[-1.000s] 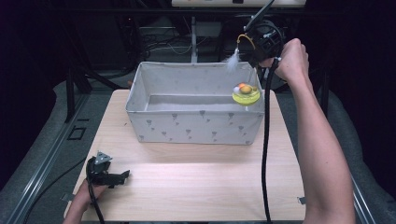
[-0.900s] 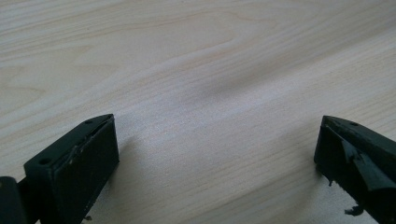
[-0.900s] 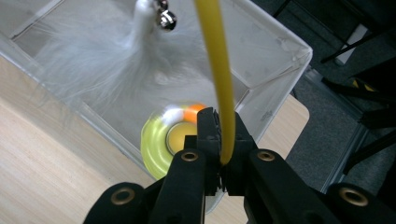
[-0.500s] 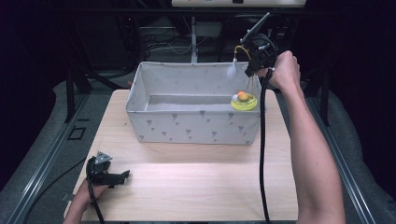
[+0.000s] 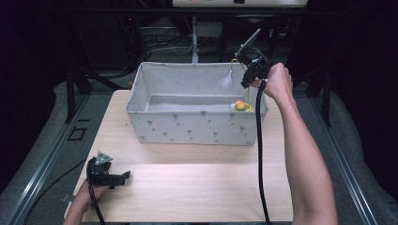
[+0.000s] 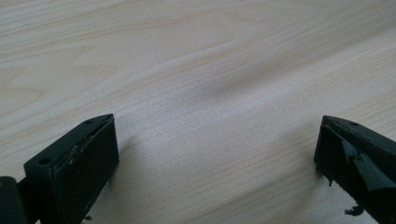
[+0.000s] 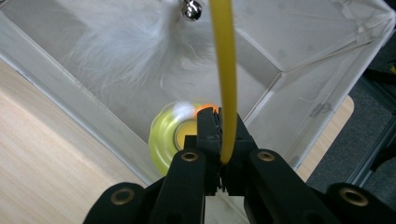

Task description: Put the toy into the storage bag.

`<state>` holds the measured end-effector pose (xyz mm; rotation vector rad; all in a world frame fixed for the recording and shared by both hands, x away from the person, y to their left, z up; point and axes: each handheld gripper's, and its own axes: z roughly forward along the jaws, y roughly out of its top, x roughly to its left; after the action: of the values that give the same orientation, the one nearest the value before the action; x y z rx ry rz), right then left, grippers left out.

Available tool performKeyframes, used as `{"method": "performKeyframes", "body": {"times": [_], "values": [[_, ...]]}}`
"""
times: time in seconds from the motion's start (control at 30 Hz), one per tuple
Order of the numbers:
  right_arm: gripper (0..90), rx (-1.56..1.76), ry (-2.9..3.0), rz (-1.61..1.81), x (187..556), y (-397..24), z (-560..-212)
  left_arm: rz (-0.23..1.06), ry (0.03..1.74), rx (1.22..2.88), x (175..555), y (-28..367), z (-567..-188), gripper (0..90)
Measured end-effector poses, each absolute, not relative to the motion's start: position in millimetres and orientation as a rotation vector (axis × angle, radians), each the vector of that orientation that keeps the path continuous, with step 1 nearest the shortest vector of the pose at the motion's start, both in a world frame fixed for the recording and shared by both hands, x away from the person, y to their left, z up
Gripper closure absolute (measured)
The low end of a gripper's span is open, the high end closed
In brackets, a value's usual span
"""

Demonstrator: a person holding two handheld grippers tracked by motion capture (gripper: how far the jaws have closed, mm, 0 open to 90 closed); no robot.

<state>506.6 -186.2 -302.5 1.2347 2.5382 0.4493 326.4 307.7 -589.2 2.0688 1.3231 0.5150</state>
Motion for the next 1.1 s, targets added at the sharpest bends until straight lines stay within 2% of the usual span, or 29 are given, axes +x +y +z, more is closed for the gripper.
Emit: {"method": "performKeyframes", "body": {"times": [1.1], "values": [[87.9, 1.332, 2.602, 0.365, 503, -216, -360, 0.515, 1.322, 2.069, 326, 308, -589, 0.0]]}}
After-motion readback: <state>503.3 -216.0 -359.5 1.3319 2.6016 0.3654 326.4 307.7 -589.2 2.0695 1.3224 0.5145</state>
